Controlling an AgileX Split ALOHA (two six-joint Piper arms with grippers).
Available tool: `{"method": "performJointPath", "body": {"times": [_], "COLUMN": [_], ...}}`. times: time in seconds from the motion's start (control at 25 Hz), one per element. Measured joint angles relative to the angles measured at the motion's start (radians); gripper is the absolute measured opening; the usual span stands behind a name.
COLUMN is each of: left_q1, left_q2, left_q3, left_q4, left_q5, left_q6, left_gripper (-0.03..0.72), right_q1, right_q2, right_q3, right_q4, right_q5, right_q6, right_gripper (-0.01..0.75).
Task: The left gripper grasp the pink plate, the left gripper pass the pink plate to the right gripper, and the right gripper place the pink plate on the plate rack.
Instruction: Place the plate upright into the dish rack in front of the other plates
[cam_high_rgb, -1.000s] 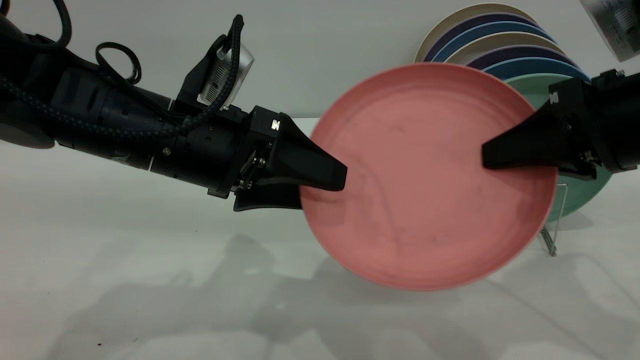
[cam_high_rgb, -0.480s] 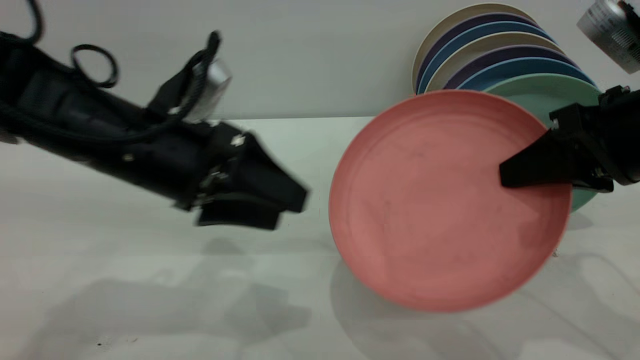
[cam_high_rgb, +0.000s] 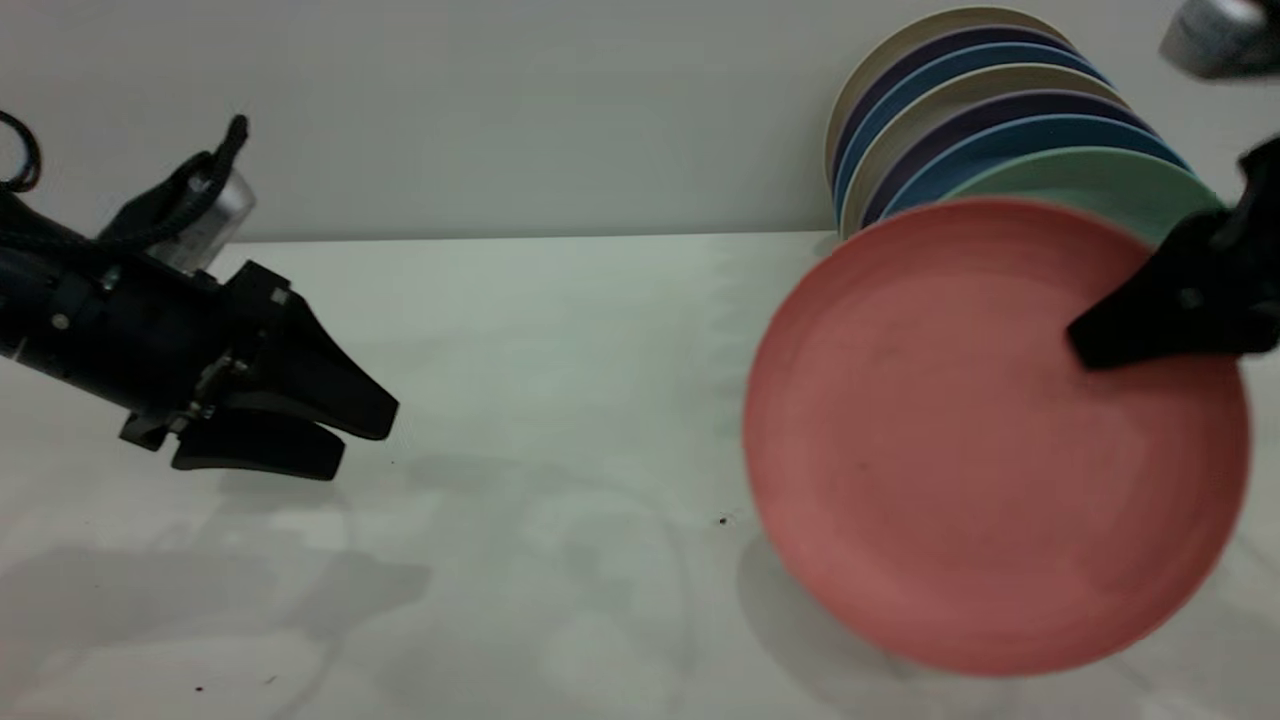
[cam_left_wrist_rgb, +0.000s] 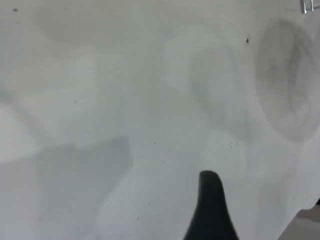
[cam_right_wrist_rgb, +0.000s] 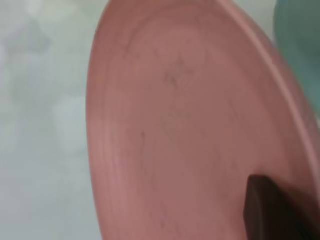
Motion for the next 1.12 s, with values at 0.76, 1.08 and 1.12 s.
{"method": "performJointPath", "body": {"times": [0.76, 1.08, 1.12], "left_q1": [0.000, 0.000, 0.000], "left_q2": [0.000, 0.000, 0.000], "left_q3": [0.000, 0.000, 0.000], "left_q4": [0.010, 0.010, 0.010], "left_q5": [0.029, 0.026, 0.025], "left_q6": [0.000, -0.016, -0.016], "left_gripper": [0.578, 0.578, 0.578], "right_q1": [0.000, 0.000, 0.004], "right_q2": [-0.060, -0.020, -0.020], "right_q3": [-0.494, -0.495, -0.495], "right_q4": [-0.870, -0.868, -0.868], "right_q5": [0.244, 0.168, 0.159], "right_q6": [0.211, 0.131, 0.119], "right_gripper": [0.090, 0.090, 0.090]}}
